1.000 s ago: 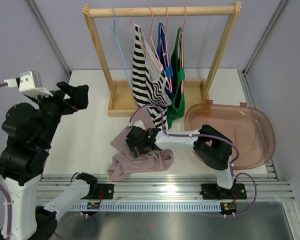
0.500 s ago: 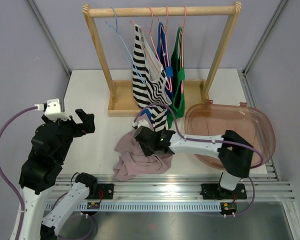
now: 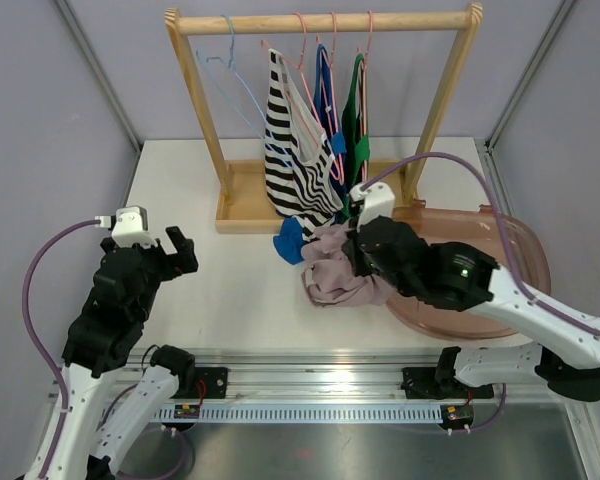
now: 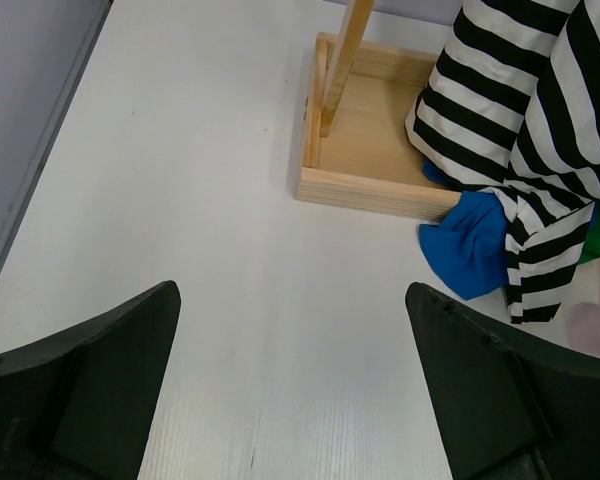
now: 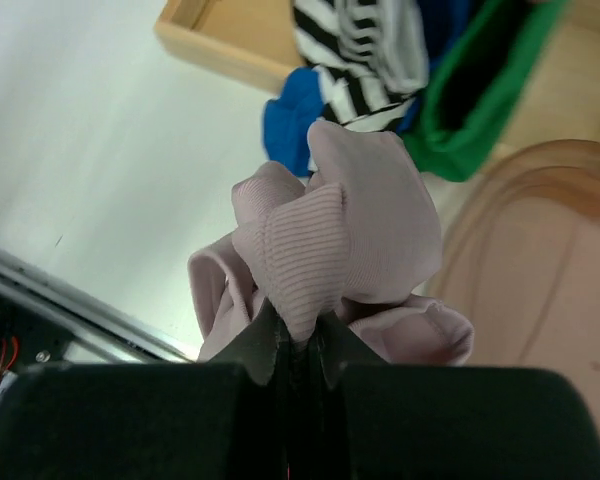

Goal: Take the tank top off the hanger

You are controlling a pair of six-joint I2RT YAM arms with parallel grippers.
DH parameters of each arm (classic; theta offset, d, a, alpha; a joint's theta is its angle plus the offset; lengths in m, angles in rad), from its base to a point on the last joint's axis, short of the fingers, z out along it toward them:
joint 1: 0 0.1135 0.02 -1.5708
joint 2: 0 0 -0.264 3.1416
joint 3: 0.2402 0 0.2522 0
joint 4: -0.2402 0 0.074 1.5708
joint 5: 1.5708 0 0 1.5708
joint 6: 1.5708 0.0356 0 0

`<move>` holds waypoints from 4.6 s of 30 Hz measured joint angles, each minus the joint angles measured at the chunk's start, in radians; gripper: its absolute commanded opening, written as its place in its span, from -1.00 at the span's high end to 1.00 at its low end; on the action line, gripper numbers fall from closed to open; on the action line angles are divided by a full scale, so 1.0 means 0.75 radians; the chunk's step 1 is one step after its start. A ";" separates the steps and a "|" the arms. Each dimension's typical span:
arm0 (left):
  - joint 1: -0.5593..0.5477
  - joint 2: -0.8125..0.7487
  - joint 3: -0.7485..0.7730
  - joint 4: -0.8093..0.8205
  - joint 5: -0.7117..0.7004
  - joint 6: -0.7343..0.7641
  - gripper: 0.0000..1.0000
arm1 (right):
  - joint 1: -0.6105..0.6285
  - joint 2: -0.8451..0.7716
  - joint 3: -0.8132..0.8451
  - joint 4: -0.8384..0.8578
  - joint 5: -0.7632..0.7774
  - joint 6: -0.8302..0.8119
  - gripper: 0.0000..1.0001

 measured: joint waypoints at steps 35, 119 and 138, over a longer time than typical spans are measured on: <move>-0.341 0.898 1.462 -0.078 0.264 -0.134 -0.98 | -0.878 -0.338 -0.084 -0.291 0.100 -0.028 -0.99; -0.491 0.281 0.100 0.207 0.409 -0.289 1.00 | -0.877 -0.569 -0.755 0.658 -1.292 0.212 -0.99; -0.499 -0.282 -0.607 0.507 0.767 -0.779 1.00 | -0.228 -0.008 -0.818 1.107 -0.633 0.239 -0.60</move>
